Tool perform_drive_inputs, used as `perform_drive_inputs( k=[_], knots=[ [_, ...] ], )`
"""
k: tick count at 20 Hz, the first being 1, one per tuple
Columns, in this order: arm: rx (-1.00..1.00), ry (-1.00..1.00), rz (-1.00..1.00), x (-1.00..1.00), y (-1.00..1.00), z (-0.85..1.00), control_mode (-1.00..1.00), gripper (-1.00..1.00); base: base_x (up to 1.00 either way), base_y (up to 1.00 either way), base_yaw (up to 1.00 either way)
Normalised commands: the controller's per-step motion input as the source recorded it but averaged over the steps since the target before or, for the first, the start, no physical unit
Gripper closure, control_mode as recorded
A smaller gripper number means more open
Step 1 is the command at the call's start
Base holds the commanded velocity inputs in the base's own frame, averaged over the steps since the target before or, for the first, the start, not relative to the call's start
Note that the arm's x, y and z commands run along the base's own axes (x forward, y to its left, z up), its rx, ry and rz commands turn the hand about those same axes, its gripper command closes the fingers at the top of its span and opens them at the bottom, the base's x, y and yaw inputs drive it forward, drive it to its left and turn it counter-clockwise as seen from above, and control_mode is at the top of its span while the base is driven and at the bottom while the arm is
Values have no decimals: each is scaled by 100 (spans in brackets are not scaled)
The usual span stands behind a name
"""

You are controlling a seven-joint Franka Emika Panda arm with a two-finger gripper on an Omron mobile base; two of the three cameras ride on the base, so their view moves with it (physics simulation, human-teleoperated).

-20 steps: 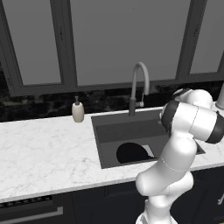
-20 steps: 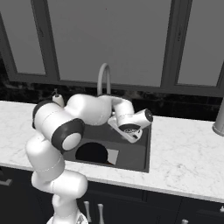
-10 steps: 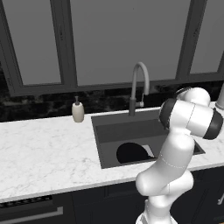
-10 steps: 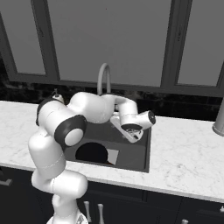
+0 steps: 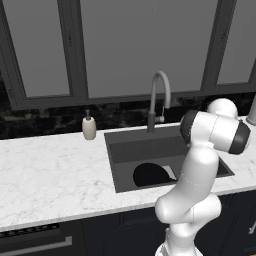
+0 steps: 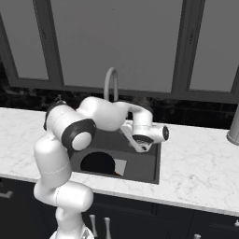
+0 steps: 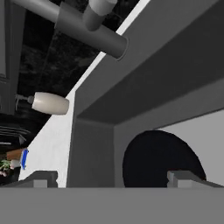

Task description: Pick the pan and sponge and place them into the sink. Then turn on the water.

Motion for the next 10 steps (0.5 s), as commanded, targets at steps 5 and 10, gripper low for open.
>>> perform_drive_inputs(
  k=[5,10],
  knots=[
    [2,-15,0,23,0,0,-100,-100,0,0,0],
    [3,-13,0,28,0,0,-100,-100,0,0,0]
  ],
)
